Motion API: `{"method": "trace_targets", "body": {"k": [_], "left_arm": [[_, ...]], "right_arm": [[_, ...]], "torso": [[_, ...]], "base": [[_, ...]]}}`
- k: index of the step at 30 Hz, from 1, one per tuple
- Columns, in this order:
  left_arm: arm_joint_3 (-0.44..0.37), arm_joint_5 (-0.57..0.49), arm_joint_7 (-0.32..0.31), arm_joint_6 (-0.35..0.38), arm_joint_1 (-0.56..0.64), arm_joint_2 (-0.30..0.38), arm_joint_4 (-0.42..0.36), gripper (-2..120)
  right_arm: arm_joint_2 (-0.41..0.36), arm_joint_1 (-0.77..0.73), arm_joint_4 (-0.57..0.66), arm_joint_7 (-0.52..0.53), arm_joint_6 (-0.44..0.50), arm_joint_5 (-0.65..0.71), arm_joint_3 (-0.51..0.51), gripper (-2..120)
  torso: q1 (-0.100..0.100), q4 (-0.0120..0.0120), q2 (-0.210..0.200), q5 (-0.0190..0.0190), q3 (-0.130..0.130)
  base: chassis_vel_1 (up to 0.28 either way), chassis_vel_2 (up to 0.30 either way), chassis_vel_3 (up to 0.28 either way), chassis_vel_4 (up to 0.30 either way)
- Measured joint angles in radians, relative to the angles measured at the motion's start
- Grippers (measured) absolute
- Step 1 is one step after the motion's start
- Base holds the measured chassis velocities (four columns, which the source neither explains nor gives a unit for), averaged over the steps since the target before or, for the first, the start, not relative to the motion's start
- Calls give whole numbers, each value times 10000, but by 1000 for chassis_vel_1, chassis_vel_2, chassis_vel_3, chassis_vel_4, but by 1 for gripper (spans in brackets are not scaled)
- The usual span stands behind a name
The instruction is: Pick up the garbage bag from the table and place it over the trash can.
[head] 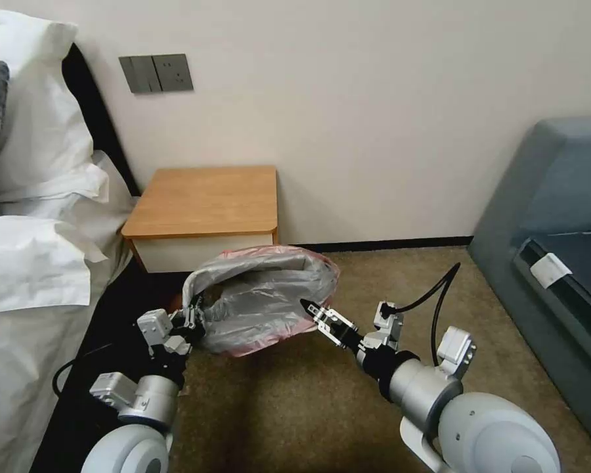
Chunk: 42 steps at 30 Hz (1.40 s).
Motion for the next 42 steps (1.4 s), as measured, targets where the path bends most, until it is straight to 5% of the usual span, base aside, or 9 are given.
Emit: {"method": "trace_targets", "body": {"k": [42], "left_arm": [[66,710,-58,-203,-9,-114,203,5]], "right_arm": [[-133,9,-6,-6,131,517,88,100]], "torso": [[0,-1,-1,-1,0]], "base": [[0,0,0,0]]}}
